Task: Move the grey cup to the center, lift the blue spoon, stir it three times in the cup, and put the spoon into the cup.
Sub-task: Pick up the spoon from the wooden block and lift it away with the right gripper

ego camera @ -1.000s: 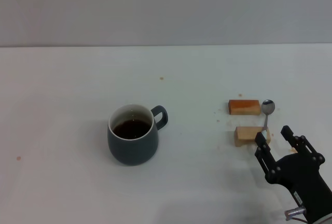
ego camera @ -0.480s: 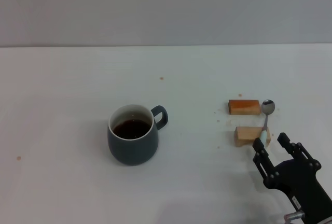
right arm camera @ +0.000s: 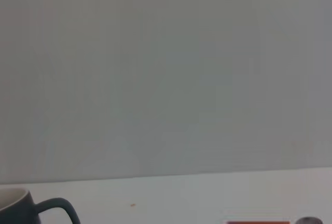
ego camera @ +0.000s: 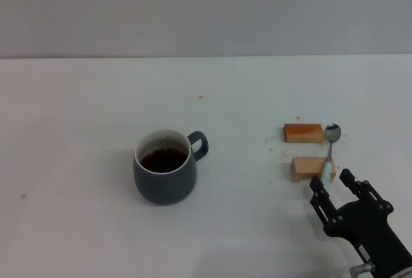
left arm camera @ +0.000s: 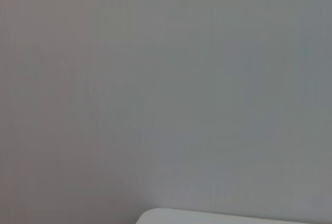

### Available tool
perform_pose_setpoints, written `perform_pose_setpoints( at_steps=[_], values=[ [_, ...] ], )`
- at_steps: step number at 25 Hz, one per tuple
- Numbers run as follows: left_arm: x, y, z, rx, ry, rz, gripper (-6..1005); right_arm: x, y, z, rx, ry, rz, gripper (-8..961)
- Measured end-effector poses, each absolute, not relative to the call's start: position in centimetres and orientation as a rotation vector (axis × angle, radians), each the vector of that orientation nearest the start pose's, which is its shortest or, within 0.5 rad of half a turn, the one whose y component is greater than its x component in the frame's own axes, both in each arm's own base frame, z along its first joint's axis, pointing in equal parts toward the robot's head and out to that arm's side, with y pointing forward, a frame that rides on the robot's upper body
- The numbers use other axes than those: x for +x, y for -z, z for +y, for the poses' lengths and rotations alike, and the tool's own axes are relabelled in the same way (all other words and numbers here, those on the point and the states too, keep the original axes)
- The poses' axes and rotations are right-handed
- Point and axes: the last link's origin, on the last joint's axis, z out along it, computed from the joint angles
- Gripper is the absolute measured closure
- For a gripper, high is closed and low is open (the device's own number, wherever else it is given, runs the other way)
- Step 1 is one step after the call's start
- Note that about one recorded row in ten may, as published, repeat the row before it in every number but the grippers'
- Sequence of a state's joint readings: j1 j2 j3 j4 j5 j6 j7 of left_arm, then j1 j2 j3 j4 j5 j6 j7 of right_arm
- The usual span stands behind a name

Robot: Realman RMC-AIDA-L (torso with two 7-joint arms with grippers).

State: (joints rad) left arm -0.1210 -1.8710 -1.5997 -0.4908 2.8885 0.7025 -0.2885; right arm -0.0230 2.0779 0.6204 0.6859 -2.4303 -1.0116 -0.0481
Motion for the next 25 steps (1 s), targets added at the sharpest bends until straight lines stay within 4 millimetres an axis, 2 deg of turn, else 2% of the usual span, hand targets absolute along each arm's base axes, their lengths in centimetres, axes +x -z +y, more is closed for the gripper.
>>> perform_pose_setpoints(
  at_steps=[25],
  values=[
    [-44.86, -12.63, 29.09, -1.297, 0.352, -0.773, 1002, 30.03, 10.32, 21.27, -1.816, -0.696, 0.763, 461]
  ],
)
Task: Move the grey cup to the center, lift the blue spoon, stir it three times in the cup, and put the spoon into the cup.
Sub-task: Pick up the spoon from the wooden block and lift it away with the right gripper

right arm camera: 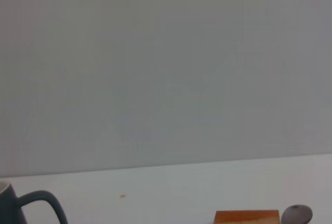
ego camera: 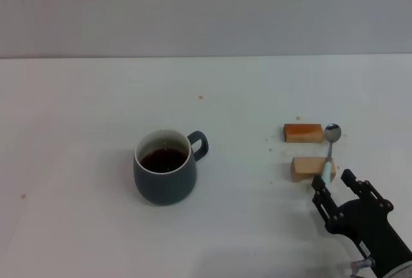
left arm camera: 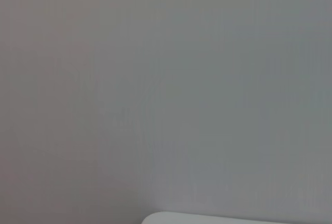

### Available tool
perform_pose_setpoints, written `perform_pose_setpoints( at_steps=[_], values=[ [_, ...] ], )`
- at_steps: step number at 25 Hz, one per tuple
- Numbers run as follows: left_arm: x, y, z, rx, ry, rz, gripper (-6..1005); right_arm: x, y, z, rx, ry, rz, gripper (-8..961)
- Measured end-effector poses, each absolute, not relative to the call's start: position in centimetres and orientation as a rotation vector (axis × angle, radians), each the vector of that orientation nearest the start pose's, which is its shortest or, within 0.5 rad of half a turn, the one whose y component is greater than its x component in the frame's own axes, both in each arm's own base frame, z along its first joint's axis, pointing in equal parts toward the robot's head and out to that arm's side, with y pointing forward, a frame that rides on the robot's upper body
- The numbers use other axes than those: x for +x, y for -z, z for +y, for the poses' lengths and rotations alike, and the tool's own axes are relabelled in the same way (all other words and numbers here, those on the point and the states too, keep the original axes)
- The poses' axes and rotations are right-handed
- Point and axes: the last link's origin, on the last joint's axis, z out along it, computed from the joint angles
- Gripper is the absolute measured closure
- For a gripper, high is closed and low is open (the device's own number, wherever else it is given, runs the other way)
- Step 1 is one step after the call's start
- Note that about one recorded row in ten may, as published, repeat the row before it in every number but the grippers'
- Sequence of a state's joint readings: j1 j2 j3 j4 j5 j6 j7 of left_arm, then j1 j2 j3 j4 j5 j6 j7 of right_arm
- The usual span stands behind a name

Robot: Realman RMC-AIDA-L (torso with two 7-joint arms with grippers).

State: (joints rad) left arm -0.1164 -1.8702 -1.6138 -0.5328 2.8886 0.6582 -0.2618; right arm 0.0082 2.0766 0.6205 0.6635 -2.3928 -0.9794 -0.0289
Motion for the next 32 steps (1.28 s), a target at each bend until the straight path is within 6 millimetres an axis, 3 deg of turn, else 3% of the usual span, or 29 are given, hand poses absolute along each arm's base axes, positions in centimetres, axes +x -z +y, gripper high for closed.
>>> perform_pose_setpoints(
  at_steps=[32],
  values=[
    [-44.72, -12.86, 29.21, -1.297, 0.355, -0.766, 1001, 30.54, 10.72, 21.59, -1.824, -0.680, 0.827, 508]
  ],
)
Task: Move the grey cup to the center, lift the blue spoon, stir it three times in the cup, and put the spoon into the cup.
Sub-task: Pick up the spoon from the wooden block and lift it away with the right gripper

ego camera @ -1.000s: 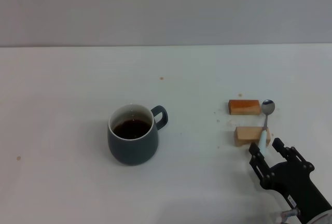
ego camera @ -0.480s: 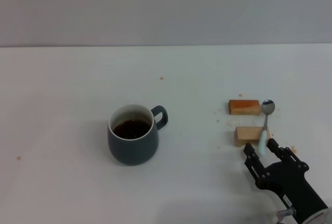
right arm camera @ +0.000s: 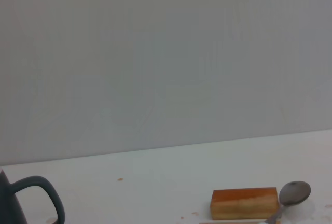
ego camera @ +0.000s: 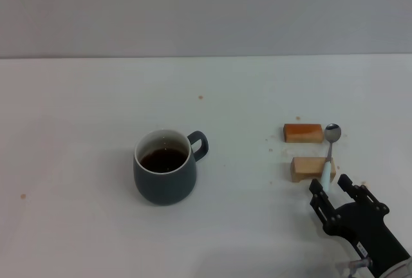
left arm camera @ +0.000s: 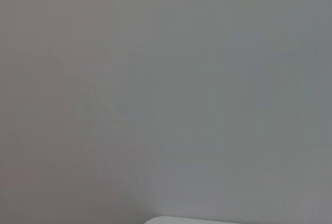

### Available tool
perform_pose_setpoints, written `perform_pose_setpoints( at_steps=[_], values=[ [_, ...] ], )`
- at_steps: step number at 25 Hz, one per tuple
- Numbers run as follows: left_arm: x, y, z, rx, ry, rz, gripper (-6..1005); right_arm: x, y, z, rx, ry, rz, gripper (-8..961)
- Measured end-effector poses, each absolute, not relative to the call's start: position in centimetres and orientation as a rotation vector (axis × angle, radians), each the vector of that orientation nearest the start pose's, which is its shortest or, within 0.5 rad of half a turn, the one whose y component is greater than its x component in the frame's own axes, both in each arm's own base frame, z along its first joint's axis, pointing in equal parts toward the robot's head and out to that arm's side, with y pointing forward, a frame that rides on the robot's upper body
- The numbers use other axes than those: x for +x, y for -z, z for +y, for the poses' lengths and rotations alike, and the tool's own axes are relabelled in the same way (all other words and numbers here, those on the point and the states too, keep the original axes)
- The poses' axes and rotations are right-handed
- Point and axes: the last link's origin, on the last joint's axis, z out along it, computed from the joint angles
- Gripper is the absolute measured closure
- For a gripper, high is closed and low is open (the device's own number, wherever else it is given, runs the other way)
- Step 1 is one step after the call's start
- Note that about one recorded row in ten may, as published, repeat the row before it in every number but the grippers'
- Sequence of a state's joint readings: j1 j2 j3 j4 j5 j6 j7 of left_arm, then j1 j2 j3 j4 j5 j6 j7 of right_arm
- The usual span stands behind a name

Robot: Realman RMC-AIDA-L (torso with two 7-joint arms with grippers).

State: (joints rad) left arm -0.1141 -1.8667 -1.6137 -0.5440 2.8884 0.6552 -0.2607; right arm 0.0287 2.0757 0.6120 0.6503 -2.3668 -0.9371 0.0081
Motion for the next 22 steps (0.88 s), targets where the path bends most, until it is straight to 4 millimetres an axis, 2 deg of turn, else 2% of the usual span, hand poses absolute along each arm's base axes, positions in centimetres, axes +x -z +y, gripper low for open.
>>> perform_pose_setpoints(
  at_steps=[21, 22],
  values=[
    [-44.52, -12.93, 29.55, -1.297, 0.361, -0.762, 1001, 30.68, 10.67, 22.03, -1.810, -0.672, 0.851, 539],
    [-44.49, -12.92, 29.60, -1.298, 0.362, -0.761, 1001, 30.67, 10.70, 22.05, -1.812, -0.670, 0.853, 584]
  ],
)
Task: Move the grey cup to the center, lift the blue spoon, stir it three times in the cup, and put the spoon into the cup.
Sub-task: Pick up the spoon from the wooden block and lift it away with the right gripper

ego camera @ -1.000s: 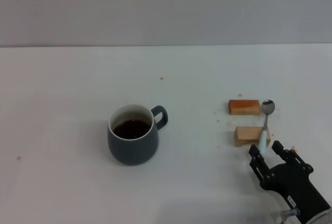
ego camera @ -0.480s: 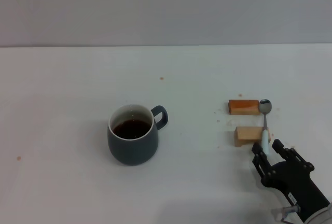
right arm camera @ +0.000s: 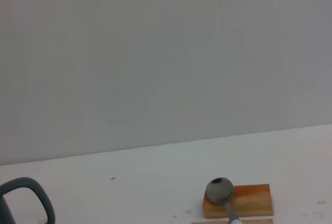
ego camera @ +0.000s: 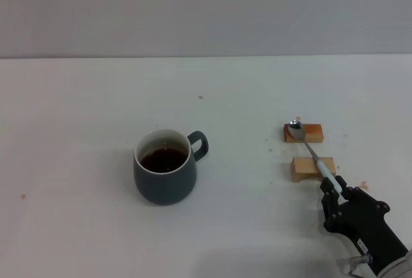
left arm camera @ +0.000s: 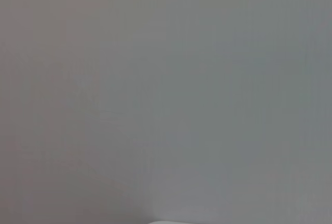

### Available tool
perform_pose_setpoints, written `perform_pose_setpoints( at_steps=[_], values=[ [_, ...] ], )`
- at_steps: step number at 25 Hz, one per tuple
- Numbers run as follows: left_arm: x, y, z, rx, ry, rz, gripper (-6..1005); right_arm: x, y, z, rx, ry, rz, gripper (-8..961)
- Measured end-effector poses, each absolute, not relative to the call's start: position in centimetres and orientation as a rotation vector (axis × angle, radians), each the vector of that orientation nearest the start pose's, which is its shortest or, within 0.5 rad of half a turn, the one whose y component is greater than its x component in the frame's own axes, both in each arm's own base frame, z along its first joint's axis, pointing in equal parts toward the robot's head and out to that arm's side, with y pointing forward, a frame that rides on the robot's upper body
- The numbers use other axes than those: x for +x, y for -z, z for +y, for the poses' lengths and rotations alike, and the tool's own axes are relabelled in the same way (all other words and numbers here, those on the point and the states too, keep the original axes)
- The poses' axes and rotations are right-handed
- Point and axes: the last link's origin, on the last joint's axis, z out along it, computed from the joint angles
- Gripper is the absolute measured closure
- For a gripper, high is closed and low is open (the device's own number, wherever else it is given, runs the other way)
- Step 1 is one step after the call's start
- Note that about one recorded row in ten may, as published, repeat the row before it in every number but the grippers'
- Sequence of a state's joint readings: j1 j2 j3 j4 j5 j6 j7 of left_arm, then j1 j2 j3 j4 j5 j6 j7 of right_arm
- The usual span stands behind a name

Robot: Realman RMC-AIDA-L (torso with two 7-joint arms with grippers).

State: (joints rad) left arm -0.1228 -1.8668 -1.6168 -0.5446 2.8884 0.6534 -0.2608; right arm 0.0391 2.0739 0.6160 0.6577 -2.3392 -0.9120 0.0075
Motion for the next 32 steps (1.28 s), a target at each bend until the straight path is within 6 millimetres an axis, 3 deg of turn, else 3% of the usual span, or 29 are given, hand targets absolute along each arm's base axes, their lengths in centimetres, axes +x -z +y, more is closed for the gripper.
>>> perform_pose_setpoints(
  at_steps=[4, 27, 32],
  values=[
    [-44.5, -12.9, 29.6, -1.297, 0.362, -0.762, 1001, 30.6, 10.8, 22.2, -1.819, -0.667, 0.855, 766],
    [-44.5, -13.0, 29.9, -1.290, 0.361, -0.769, 1001, 29.8, 10.8, 22.9, -1.841, -0.684, 0.824, 831],
    [-44.5, -13.0, 30.0, -1.291, 0.358, -0.772, 1001, 28.7, 11.1, 23.3, -1.874, -0.673, 0.786, 831]
  ],
)
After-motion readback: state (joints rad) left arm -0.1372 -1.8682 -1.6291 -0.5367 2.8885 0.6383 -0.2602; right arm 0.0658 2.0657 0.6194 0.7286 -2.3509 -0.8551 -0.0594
